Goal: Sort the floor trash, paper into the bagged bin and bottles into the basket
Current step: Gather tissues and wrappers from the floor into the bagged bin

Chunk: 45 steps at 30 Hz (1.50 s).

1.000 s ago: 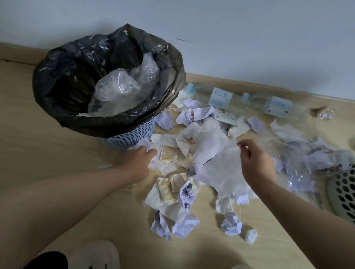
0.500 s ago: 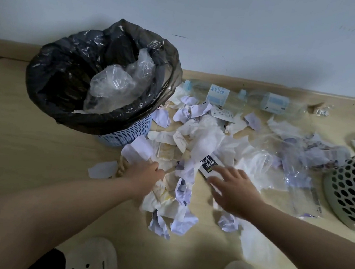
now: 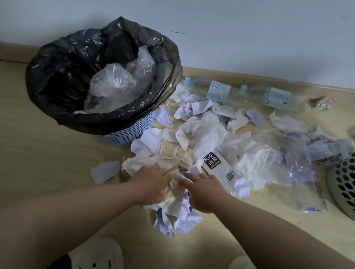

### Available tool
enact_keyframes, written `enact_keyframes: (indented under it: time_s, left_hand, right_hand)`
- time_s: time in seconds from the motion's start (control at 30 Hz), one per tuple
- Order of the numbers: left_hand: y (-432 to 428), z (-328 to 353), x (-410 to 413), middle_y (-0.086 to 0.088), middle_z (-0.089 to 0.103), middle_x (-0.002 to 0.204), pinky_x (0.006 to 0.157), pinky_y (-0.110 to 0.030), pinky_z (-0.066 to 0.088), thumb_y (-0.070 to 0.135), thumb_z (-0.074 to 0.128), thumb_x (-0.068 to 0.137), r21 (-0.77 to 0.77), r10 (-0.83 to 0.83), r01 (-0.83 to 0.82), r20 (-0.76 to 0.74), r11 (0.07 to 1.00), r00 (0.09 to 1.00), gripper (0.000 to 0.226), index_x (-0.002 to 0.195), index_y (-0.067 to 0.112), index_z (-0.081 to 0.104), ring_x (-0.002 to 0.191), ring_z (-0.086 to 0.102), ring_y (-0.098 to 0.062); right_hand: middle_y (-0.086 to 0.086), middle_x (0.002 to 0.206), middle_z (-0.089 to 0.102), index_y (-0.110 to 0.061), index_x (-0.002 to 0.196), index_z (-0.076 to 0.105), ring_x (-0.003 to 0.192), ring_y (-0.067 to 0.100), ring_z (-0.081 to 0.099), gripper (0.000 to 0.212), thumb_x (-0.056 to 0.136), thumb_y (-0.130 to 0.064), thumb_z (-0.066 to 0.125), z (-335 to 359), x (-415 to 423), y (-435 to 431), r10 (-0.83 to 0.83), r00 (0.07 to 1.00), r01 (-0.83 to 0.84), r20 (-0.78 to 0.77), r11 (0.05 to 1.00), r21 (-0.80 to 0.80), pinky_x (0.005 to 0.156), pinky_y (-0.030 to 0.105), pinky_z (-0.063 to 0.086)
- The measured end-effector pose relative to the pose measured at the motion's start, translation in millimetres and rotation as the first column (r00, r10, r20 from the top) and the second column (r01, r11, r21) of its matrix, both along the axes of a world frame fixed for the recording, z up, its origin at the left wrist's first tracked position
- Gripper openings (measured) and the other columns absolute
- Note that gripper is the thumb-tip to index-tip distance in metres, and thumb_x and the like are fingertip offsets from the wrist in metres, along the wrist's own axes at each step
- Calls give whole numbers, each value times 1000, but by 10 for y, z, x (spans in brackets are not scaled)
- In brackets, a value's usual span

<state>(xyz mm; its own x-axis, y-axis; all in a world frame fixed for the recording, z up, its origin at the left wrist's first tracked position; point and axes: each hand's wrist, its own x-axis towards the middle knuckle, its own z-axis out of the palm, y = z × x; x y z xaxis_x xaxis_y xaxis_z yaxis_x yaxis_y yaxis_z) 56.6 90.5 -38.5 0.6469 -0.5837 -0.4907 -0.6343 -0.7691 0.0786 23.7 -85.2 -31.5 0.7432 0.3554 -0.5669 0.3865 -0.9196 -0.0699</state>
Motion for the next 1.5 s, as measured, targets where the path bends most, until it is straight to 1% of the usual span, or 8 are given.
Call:
enact_keyframes:
  time_s: [0.23, 0.4, 0.53, 0.7, 0.87, 1.17, 1.3, 1.5]
  left_hand:
    - [-165, -50, -40, -7, 47, 124, 89, -36, 37, 37, 55, 89, 42, 88, -90, 45, 995, 995, 45, 126, 16, 39, 113, 46, -28]
    - [-78, -19, -78, -6, 48, 114, 78, -31, 29, 9, 43, 91, -1, 40, -41, 241, 999, 970, 23, 113, 15, 45, 101, 46, -24]
    - [26, 18, -161, -7, 50, 111, 79, -31, 31, 26, 41, 92, -192, -166, 201, 183, 961, 969, 26, 112, 14, 51, 99, 48, -26]
    - [124, 96, -317, 6, 61, 112, 79, -25, 43, 48, 68, 71, -118, -650, 648, 27, 752, 759, 39, 107, 33, 61, 99, 58, -14]
    - [122, 62, -364, 18, 62, 72, 55, -13, 41, 53, 81, 54, -50, -744, 758, 157, 650, 649, 27, 70, 37, 66, 64, 58, -1]
    - [-90, 37, -318, -8, 50, 105, 62, -28, 29, 14, 46, 88, -185, -271, 254, -73, 949, 960, 32, 119, 16, 51, 94, 48, -24]
    - [-277, 143, -230, -2, 50, 102, 53, -23, 22, 18, 51, 86, -329, -17, -7, -71, 944, 997, 27, 112, 20, 56, 84, 42, -15]
    - [-472, 223, -132, 0, 44, 97, 67, -22, 30, 16, 48, 91, -457, 149, -196, -137, 868, 979, 16, 97, 8, 60, 89, 42, -14]
  right_hand:
    - [1, 149, 29, -18, 120, 55, 126, 25, 42, 29, 92, -16, 50, 63, -31, -201, -95, 995, 95, -7, 995, 9, 93, 35, 41]
    - [6, 120, 48, -12, 105, 59, 109, 26, 51, 20, 89, -21, 50, 129, -10, -272, -198, 979, 193, 56, 977, 85, 78, 32, 46]
    - [1, 97, 46, -17, 68, 44, 96, 22, 51, 15, 82, -16, 50, 230, 65, -391, -309, 943, 279, 126, 938, 207, 64, 24, 33]
    - [-3, 134, 46, -9, 93, 64, 122, 20, 41, 19, 84, -14, 48, 285, -123, -651, -108, 981, 87, 159, 987, 134, 82, 27, 45]
    - [6, 107, 54, -17, 84, 39, 99, 25, 52, 12, 86, -6, 42, 181, -472, -684, -44, 999, 45, -14, 995, 91, 63, 29, 33]
    - [8, 123, 48, -14, 122, 41, 116, 26, 48, 36, 92, -33, 46, -74, -751, -486, -156, 981, 162, -115, 986, 50, 76, 32, 41]
    - [14, 123, 48, -6, 118, 53, 109, 28, 54, 28, 97, -19, 41, -95, -679, -452, -142, 981, 149, -132, 988, 37, 80, 34, 45]
    - [8, 118, 45, -11, 110, 52, 100, 28, 55, 27, 89, -27, 55, 77, -574, -592, -212, 970, 229, -116, 958, 171, 72, 29, 40]
